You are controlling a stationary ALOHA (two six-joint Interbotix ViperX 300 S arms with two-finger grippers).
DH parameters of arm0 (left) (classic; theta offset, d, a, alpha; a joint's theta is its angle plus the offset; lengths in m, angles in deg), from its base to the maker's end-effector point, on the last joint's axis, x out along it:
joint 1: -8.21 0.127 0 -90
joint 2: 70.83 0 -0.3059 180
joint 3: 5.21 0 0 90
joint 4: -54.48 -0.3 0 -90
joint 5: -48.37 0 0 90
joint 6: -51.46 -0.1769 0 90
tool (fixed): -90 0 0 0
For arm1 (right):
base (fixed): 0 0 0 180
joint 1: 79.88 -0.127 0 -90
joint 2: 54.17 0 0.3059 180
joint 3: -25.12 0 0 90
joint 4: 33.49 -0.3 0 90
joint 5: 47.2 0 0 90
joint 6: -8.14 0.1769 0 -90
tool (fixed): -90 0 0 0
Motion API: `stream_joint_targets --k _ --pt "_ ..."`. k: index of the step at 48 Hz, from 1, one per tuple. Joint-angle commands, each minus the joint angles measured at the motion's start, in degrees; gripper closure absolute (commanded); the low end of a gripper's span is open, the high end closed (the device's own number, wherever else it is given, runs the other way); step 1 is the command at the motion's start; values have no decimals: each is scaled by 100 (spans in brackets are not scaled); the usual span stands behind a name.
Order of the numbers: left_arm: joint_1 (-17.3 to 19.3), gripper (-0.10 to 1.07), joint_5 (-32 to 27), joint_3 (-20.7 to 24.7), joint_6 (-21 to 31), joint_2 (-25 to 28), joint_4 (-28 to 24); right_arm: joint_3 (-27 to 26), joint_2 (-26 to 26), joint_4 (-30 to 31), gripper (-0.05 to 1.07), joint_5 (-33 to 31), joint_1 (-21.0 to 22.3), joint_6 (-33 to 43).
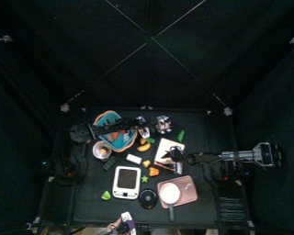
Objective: Grab eggplant
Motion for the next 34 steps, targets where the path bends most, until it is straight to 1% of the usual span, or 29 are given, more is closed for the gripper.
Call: stream_joint_targets --k 1,17,34 --pt "-9 17 9 176 0 -299 -9 -97 53 9 22 35 9 -9" --pt "-9 17 9 237 0 -387 -9 -97 44 0 22 35 9 -9" --pt "-53 17 0 272 0 -686 -18 -97 53 0 22 35 9 -9"
